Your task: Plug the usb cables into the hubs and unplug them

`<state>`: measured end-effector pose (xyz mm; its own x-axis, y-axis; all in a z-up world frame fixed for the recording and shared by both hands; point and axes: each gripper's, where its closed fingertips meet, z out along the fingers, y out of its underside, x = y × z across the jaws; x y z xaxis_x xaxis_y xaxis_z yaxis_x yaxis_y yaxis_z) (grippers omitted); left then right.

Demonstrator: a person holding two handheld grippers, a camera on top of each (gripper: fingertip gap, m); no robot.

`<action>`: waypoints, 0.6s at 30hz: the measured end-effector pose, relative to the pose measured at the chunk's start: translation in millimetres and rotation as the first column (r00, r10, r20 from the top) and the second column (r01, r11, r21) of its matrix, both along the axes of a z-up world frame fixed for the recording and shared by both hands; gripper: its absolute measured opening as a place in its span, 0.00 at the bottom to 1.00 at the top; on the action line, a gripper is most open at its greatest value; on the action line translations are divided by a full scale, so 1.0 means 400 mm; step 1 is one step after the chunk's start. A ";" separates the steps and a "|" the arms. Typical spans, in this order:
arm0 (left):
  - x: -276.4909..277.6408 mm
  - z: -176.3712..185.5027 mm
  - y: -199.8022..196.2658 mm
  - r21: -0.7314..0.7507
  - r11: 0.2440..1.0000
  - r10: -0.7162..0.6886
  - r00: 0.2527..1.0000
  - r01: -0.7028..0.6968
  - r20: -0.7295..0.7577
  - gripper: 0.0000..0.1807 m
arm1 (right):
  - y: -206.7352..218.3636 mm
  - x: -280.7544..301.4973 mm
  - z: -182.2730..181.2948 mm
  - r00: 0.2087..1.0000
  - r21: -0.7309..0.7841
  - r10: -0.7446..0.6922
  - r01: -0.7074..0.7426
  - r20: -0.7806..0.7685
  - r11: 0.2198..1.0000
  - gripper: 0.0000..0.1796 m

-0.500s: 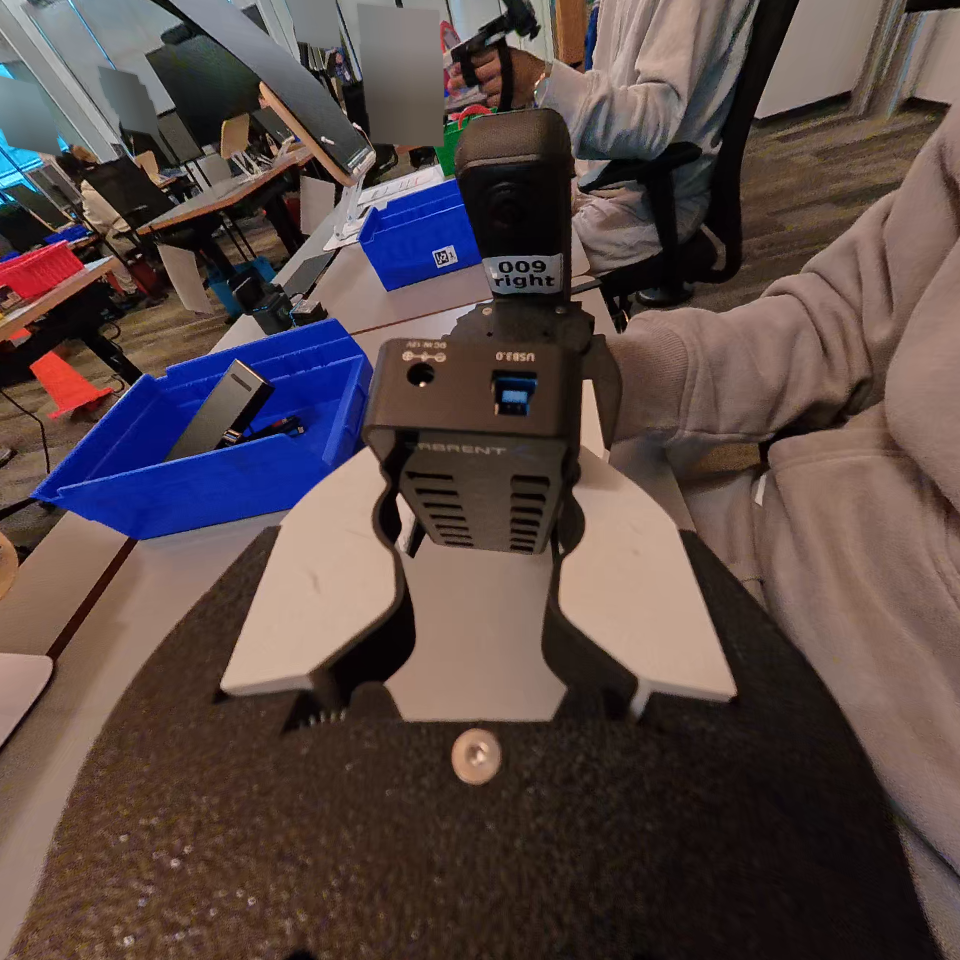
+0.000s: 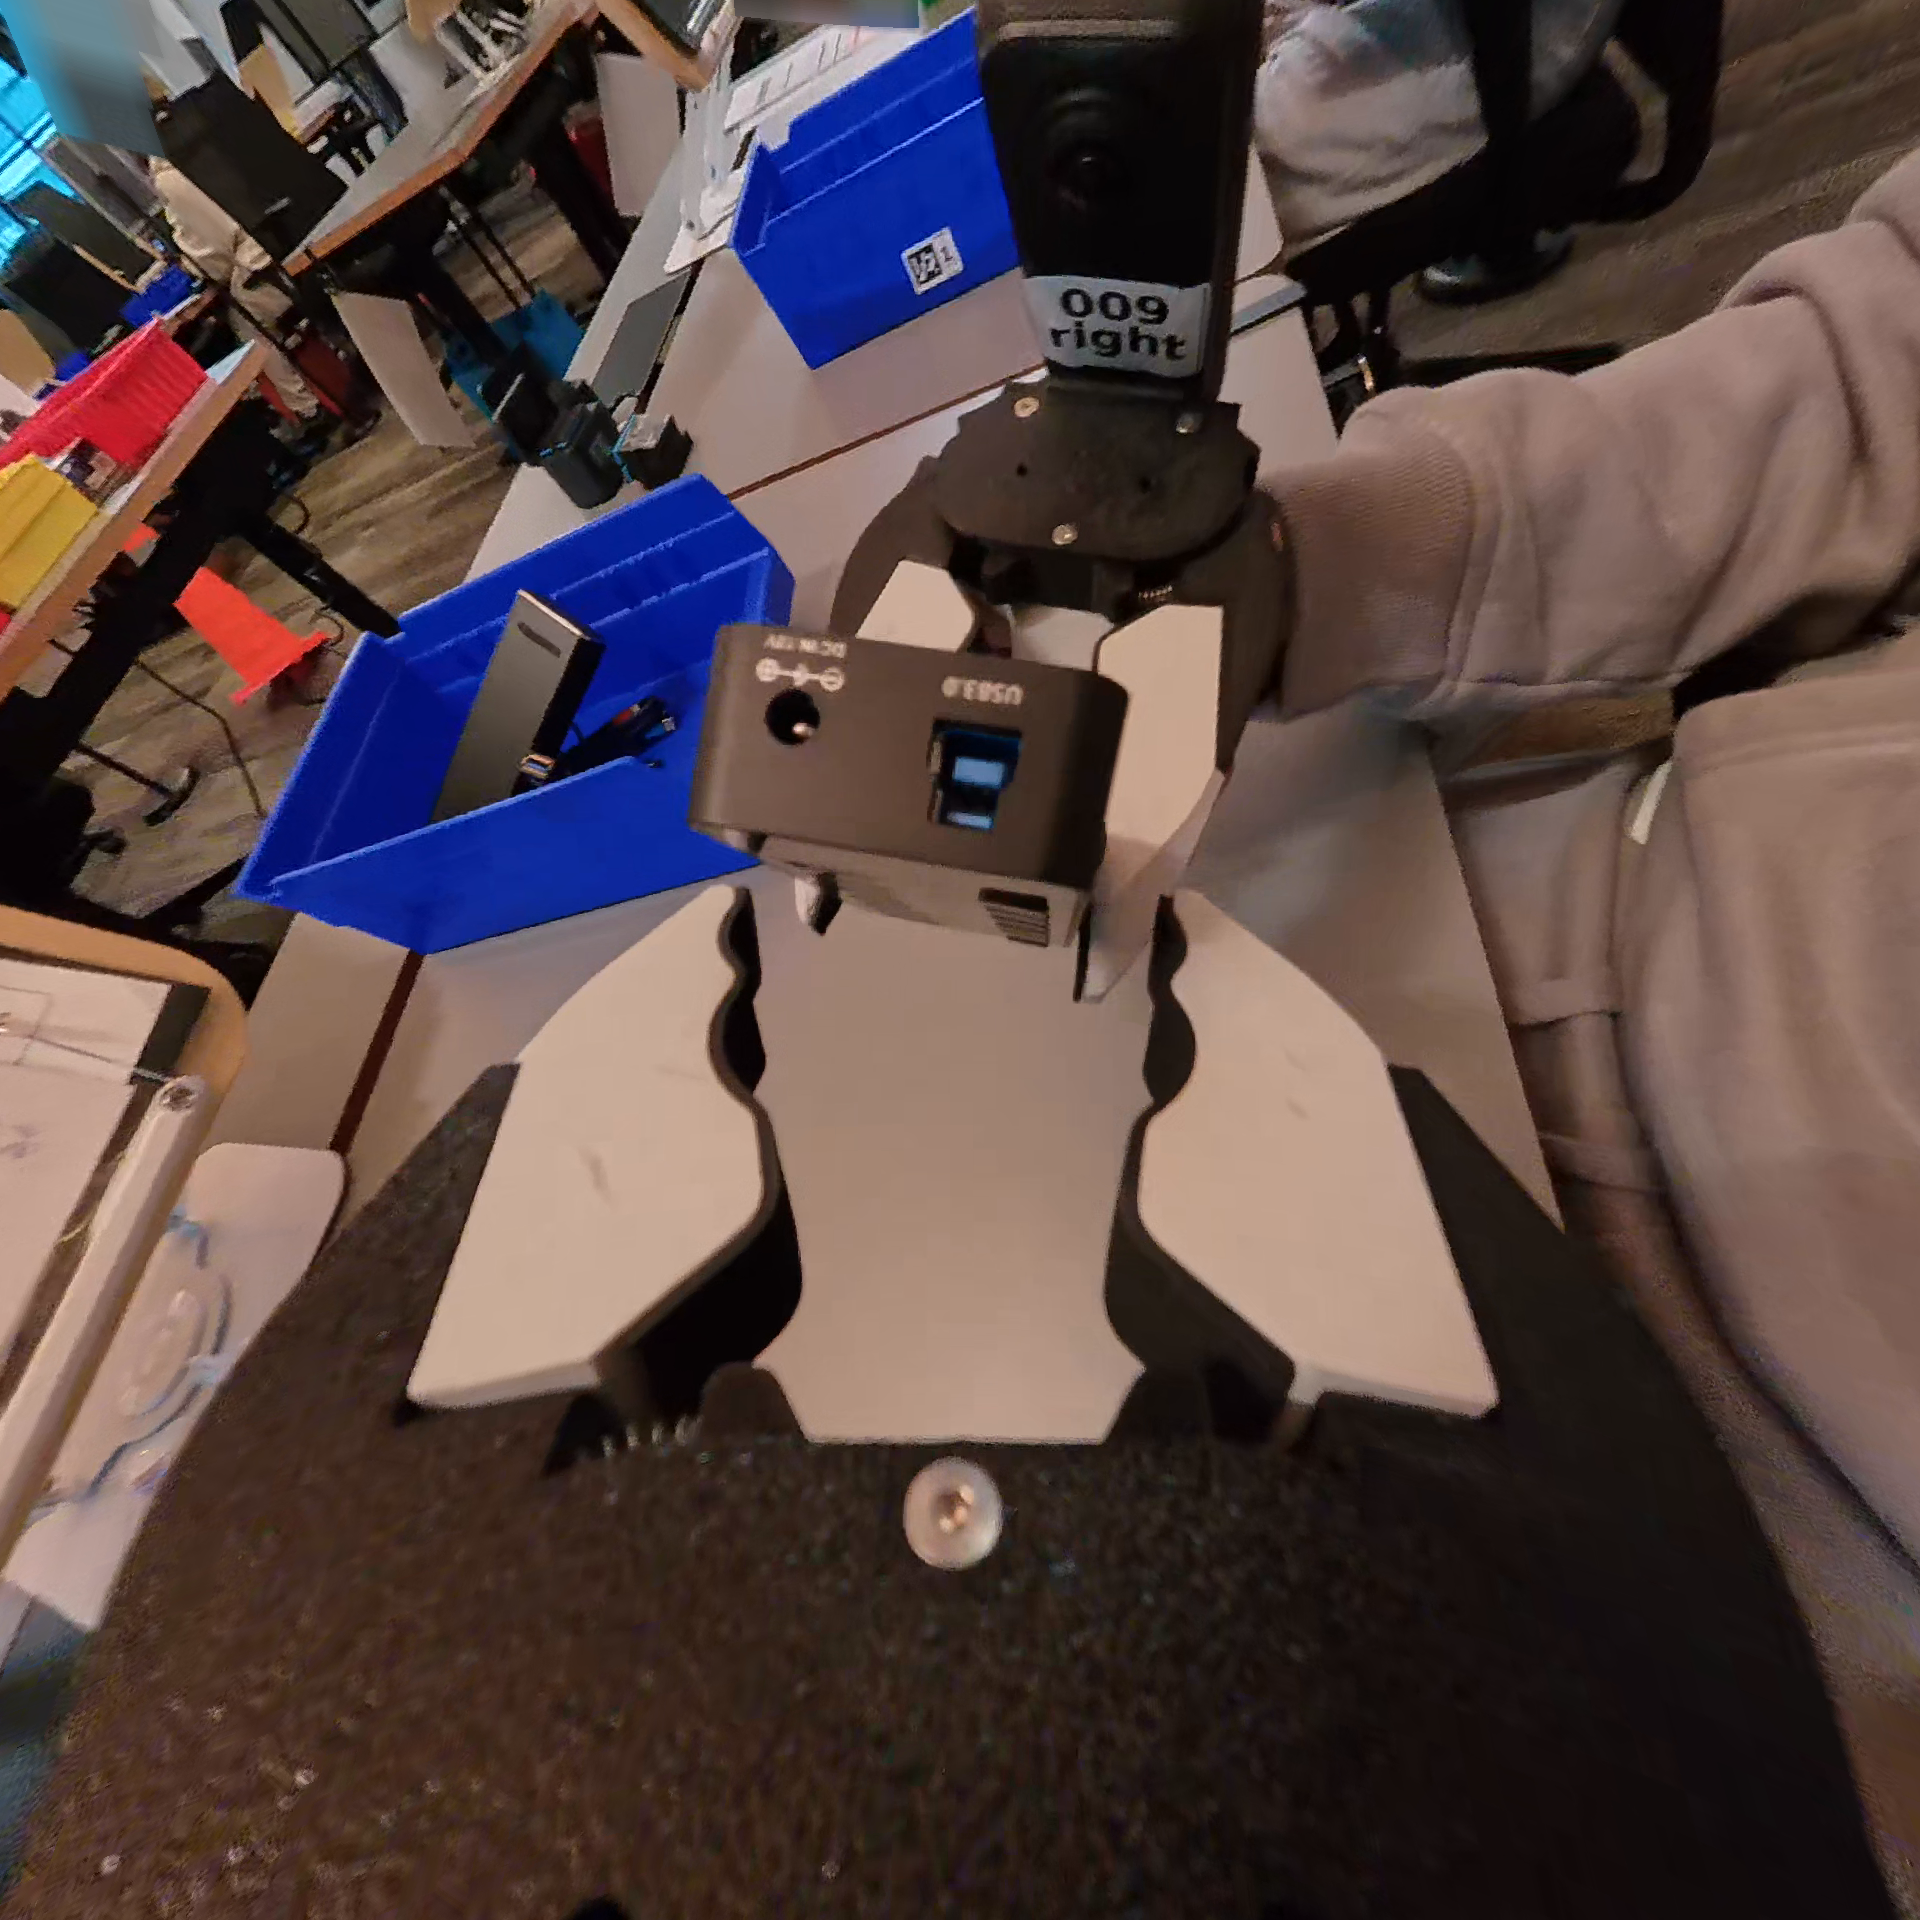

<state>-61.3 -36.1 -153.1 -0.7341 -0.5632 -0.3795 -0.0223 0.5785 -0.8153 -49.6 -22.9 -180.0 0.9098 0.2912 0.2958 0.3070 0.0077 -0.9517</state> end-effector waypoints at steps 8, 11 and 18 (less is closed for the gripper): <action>0.003 0.019 -0.002 0.131 0.991 0.033 0.999 -0.029 -0.033 0.41 | 0.002 0.009 -0.017 0.996 -0.017 -0.035 0.037 0.082 0.999 0.34; -0.003 0.023 -0.004 0.176 0.984 0.027 0.999 -0.020 -0.037 0.40 | -0.001 0.006 -0.033 0.997 -0.044 -0.004 0.007 0.081 0.999 0.34; -0.001 0.029 0.005 0.330 0.943 0.039 0.999 -0.042 0.015 0.40 | -0.001 0.006 -0.053 0.997 -0.068 0.023 -0.018 0.073 0.998 0.34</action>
